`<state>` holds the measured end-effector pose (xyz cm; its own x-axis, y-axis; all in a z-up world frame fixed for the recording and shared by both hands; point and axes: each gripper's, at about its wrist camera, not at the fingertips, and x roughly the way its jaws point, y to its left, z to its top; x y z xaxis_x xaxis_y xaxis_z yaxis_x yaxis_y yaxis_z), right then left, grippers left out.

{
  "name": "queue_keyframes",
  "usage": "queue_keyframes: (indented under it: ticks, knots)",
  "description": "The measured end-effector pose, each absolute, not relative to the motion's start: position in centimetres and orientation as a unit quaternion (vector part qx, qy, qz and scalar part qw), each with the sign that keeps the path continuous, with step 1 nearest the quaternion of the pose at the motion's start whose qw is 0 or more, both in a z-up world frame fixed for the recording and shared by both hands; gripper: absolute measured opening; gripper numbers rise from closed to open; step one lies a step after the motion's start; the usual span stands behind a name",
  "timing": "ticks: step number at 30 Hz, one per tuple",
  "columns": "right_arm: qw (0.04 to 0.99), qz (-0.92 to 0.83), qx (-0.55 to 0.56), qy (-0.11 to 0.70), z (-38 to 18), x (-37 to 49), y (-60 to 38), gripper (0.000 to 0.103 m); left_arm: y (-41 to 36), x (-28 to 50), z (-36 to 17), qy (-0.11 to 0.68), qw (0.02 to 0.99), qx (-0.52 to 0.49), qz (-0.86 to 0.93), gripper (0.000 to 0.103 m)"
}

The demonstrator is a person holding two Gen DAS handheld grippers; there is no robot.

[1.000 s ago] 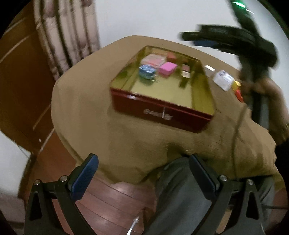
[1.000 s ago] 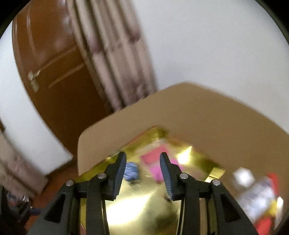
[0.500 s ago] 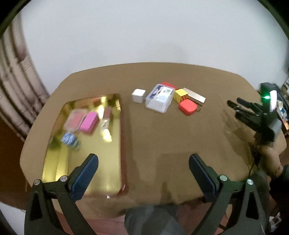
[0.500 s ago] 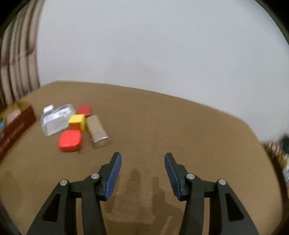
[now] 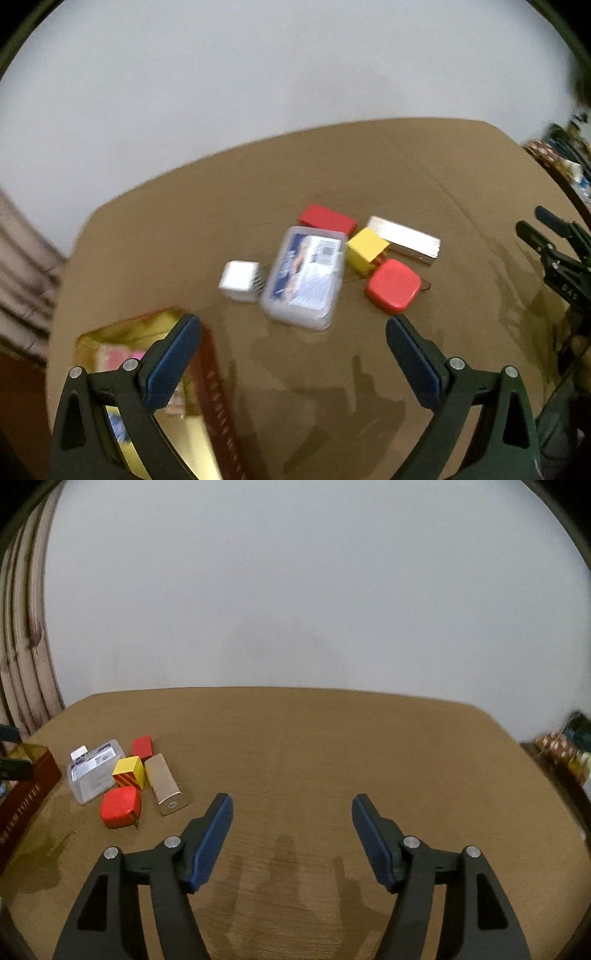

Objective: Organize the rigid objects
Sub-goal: 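Grasp the clear labelled toothbrush box with the left gripper, then carry the toothbrush box into the gold tin and open the left gripper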

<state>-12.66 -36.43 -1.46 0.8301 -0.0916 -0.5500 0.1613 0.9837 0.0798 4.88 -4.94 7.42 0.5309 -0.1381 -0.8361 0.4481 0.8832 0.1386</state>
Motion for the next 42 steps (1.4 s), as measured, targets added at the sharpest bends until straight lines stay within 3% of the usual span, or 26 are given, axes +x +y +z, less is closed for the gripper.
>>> queue_keyframes:
  ticks: [22, 24, 25, 26, 36, 42]
  knots:
    - [0.942, -0.031, 0.130, 0.307, -2.0, -12.5, -38.3, 0.070, -7.5, 13.0, 1.8, 0.549, 0.775, 0.198, -0.242, 0.098]
    - [0.942, -0.031, 0.130, 0.306, -1.9, -12.5, -38.3, 0.070, -7.8, 13.2, 1.9, 0.546, 0.774, 0.194, -0.254, 0.089]
    - [0.942, -0.031, 0.130, 0.307, -2.0, -12.5, -38.3, 0.070, -8.0, 13.0, 1.9, 0.547, 0.772, 0.196, -0.259, 0.076]
    - [0.941, -0.031, 0.130, 0.310, -2.0, -12.4, -38.3, 0.070, -8.3, 13.2, 1.6, 0.554, 0.765, 0.200, -0.260, 0.058]
    - [0.937, -0.032, 0.150, 0.314, -2.1, -12.3, -38.7, 0.070, -7.1, 11.3, 0.9, 0.564, 0.764, 0.195, -0.248, 0.057]
    - [0.935, -0.031, 0.153, 0.317, -2.4, -12.0, -38.8, 0.070, -3.1, 4.9, 5.4, 0.545, 0.799, 0.154, -0.201, 0.057]
